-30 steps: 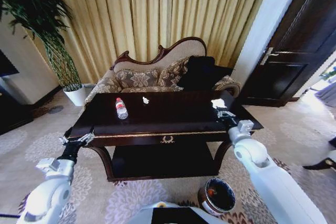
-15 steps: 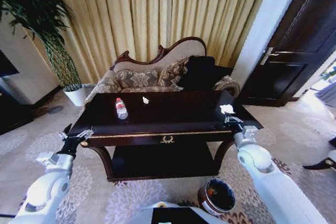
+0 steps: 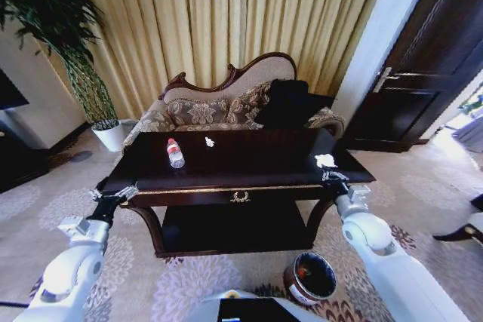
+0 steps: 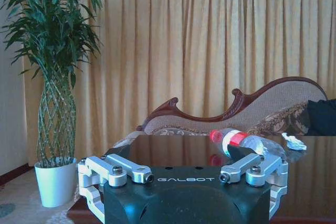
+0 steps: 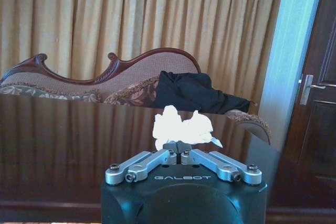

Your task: Move to the front of the table and place the trash on the table into the trash bin.

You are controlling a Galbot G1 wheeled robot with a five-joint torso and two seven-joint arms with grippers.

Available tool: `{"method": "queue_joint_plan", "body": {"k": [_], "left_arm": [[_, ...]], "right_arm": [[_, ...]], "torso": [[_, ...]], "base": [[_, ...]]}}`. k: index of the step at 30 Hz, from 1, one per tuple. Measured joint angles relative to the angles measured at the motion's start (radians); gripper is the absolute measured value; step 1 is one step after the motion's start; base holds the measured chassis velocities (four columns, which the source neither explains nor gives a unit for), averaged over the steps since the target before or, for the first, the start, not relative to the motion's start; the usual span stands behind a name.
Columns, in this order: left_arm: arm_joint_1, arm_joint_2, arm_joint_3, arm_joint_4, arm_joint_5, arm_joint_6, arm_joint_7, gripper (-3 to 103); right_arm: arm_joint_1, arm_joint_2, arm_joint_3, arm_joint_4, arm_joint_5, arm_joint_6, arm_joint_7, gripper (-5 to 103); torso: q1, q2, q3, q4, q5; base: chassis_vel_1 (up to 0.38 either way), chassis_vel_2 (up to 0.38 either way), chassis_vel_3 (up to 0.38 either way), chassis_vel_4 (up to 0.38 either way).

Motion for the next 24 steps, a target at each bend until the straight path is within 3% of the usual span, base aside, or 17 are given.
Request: {"method": "queue_joint_plan", "body": {"k": [24], "left_arm": [[0.026,-0.023,0.0,-0.018,0.018,0.001,-0.002,100]], "right_arm": [[-0.047,0.02,-0.001,-0.003,-0.008,0.035,-0.033,0]], "torso": [[0.0,0.0,0.0,0.0002,0.0]], "base": [[0.098,-0.096,-0.094,0.098]]}}
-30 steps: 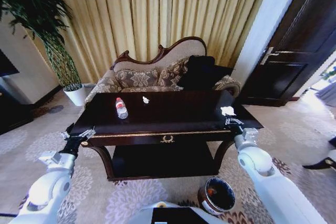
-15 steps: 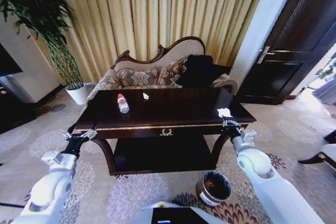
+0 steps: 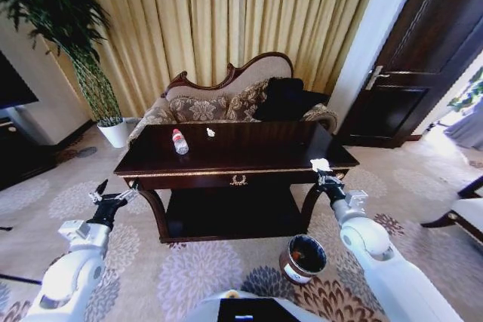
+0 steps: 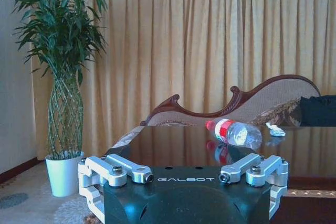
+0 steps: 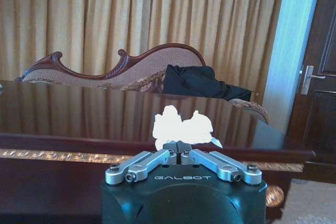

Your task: Move to the front of the table and place the trash on the table into the trash bin.

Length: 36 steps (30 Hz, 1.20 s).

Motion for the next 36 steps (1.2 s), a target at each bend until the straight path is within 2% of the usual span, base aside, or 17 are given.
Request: {"method": "queue_joint_plan", "body": {"k": [5,9,13,17,21,29,34,36], "left_arm": [[-0.006,-0.003,0.005,0.002,0.001,-0.001,0.0,100],[-0.007,-0.005,0.007,0.003,0.002,-0.001,0.0,100],[-0.007,-0.011,0.007,0.008,0.005,-0.003,-0.001,100],[-0.006,-0.013,0.007,0.007,0.005,-0.004,-0.001,100],[-0.007,-0.015,0.007,0.006,0.006,-0.004,-0.002,100],[0.0,-0.017,0.006,0.001,0.006,-0.006,-0.009,100],[0.003,-0.015,0.004,0.002,0.005,-0.007,-0.009,100],[0.004,-0.014,0.004,0.001,0.005,-0.008,-0.009,100]], "right_arm": [[-0.012,0.016,-0.002,-0.031,-0.026,0.024,-0.016,0],[-0.02,0.033,-0.003,-0.106,-0.08,0.039,-0.059,0],[-0.034,0.055,-0.005,-0.263,-0.182,0.029,-0.139,0],[-0.036,0.064,-0.012,-0.355,-0.241,0.013,-0.183,0],[-0.021,0.085,-0.02,-0.43,-0.278,0.026,-0.192,0],[0.042,0.157,-0.022,-0.68,-0.442,0.098,-0.184,0],[0.03,0.179,-0.018,-0.687,-0.475,0.105,-0.17,-3],[0.024,0.186,-0.018,-0.673,-0.487,0.105,-0.163,7]], "torso": [[0.0,0.0,0.0,0.0,0.0],[0.0,0.0,0.0,0.0001,0.0],[0.0,0.0,0.0,0.0,0.0002],[0.0,0.0,0.0,-0.0001,0.0],[0.0,0.0,0.0,-0.0001,0.0001],[0.0,0.0,0.0,-0.0001,0.0003],[0.0,0.0,0.0,0.0,-0.0001],[0.0,0.0,0.0,-0.0001,-0.0002]], "base": [[0.085,-0.076,-0.075,0.07],[0.014,-0.019,-0.031,0.013],[0.0,0.0,0.0,0.0],[0.0,0.0,0.0,0.0],[0.0,0.0,0.0,0.0],[0.0,0.0,0.0,0.0],[0.0,0.0,0.0,0.0],[0.0,0.0,0.0,0.0]]}}
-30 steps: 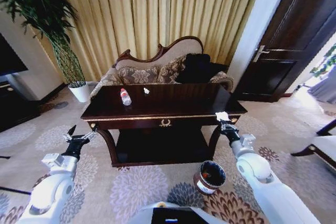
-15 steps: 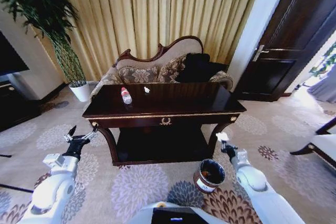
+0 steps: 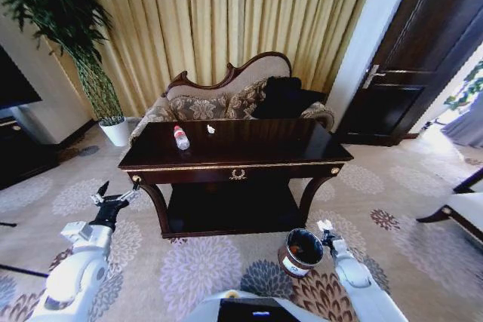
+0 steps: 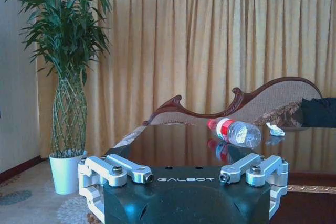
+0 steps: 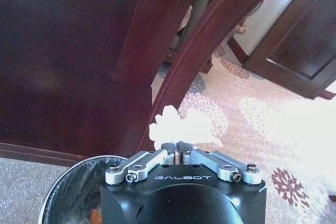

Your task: Move to the front of the table and place the trash on the table into the trash bin.

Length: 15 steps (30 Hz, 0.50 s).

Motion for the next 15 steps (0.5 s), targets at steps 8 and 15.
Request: {"method": "queue_joint_plan", "body": {"k": [8,15], "left_arm": [[0.006,0.002,0.003,-0.002,-0.002,-0.014,0.007,100],[0.014,0.008,-0.005,0.005,-0.007,-0.026,0.014,100]], "right_arm": [[0.004,0.008,-0.007,0.018,-0.023,0.009,0.043,33],[-0.003,0.01,-0.007,0.02,-0.042,0.031,0.057,61]], "torso": [[0.0,0.0,0.0,0.0002,0.0002],[0.0,0.0,0.0,0.0001,0.0003]], "base": [[0.0,0.0,0.0,0.0],[0.0,0.0,0.0,0.0]]}}
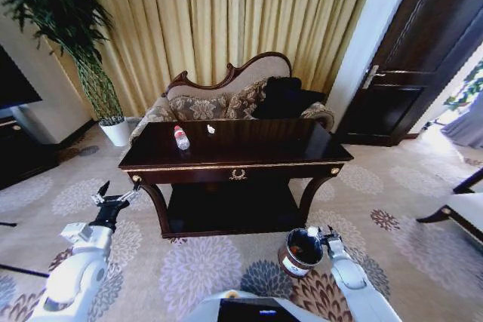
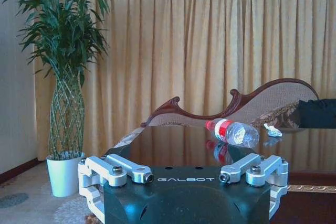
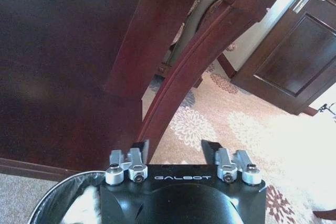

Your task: Move to the front of the table and place the trash on the table into the trash bin.

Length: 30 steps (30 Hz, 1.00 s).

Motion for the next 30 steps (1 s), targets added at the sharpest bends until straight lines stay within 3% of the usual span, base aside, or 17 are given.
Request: {"method": "queue_joint_plan", "body": {"k": [6,8,9,11,17,23,30], "left_arm": [[-0.005,0.009,-0.005,0.001,-0.008,-0.002,0.001,100],[-0.008,0.013,-0.007,-0.006,-0.012,-0.002,-0.001,100],[-0.008,0.013,-0.007,-0.006,-0.012,-0.002,-0.001,100],[-0.008,0.016,-0.008,-0.024,-0.016,0.0,-0.009,100],[-0.006,0.018,-0.005,-0.057,-0.019,0.007,-0.026,100],[-0.003,0.025,-0.003,-0.083,-0.023,0.012,-0.044,100],[-0.005,0.057,-0.015,-0.108,-0.058,0.019,-0.067,100]], "right_arm": [[0.003,0.001,0.003,0.051,0.065,0.049,0.025,78],[0.003,-0.007,0.003,0.141,0.156,0.042,0.044,88],[0.003,-0.007,0.003,0.141,0.156,0.042,0.044,88],[0.0,-0.028,0.003,0.26,0.26,-0.008,0.056,97],[-0.008,-0.089,-0.007,0.485,0.408,-0.06,0.064,100],[-0.016,-0.156,-0.034,0.722,0.624,-0.143,0.118,100],[-0.01,-0.181,-0.036,0.797,0.668,-0.138,0.12,100]], "torso": [[0.0,0.0,0.0,-0.0001,0.0001],[0.0,0.0,0.0,0.0001,-0.0002],[0.0,0.0,0.0,0.0001,-0.0002],[0.0,0.0,0.0,0.0002,-0.0002],[0.0,0.0,0.0,0.0,-0.0002],[0.0,0.0,0.0,0.0,-0.0003],[0.0,0.0,0.0,0.0001,-0.0001]], "base": [[0.0,0.0,0.0,0.0],[0.0,0.0,0.0,0.0],[0.0,0.0,0.0,0.0],[0.0,0.0,0.0,0.0],[0.0,0.0,0.0,0.0],[0.0,0.0,0.0,0.0],[0.0,0.0,0.0,0.0]]}}
